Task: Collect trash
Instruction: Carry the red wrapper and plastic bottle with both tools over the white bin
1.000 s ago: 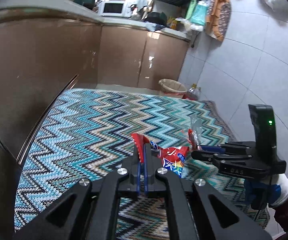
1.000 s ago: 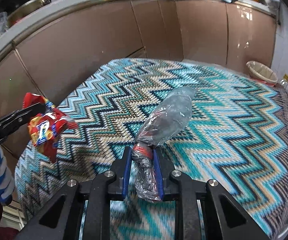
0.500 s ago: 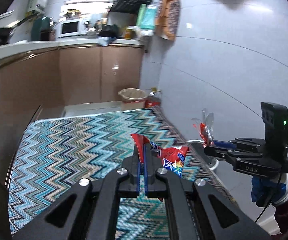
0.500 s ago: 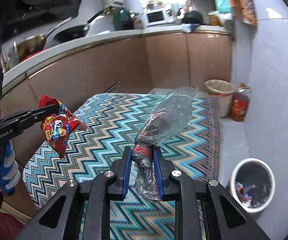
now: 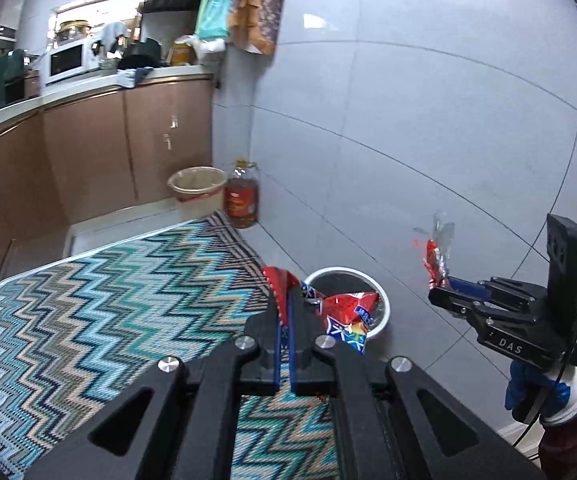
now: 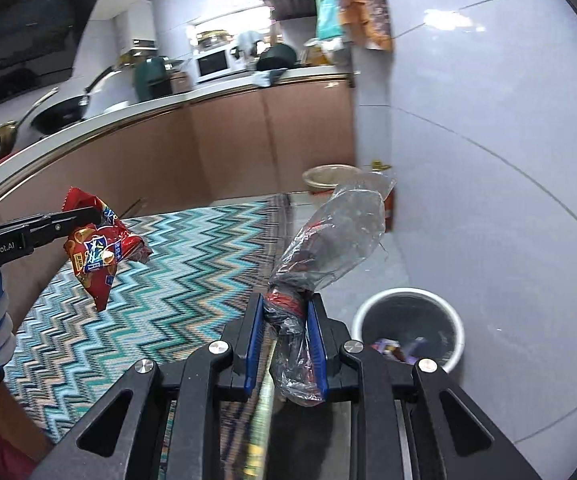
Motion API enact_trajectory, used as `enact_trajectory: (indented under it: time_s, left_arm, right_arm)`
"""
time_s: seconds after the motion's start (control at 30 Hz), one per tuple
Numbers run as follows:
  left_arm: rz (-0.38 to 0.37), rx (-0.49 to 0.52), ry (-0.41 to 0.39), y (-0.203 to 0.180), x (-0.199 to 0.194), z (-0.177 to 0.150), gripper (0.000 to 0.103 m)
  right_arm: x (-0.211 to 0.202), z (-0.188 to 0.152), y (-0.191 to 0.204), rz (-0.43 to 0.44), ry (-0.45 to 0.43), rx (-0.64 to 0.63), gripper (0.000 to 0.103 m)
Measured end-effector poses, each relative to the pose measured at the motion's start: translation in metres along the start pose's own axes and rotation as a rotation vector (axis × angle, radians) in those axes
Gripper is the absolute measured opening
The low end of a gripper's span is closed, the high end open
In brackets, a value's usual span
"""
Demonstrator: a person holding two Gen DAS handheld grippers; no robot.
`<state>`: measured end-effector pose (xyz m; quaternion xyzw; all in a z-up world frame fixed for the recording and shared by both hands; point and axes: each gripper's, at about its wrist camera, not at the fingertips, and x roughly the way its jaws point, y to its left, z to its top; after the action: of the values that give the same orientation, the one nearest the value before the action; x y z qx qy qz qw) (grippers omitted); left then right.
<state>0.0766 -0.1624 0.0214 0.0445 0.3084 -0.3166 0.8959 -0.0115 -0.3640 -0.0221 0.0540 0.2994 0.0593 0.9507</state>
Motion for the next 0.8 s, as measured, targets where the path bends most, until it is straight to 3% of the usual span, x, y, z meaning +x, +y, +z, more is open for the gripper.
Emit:
enact_trajectory:
  time_s: [0.23,0.8]
  left_arm:
    - [-0.010,0.028,0.048,-0.017,0.027,0.003,0.002]
    - [-0.035,0.091,0.107,-0.046,0.078,0.023,0.002]
  right_arm:
    - [-0.004,-0.009,-0.015,-0.058,-0.005,0.007,0.020]
    - [0.010,-0.015,-0.062,-0.104,0.010,0.026,0.020]
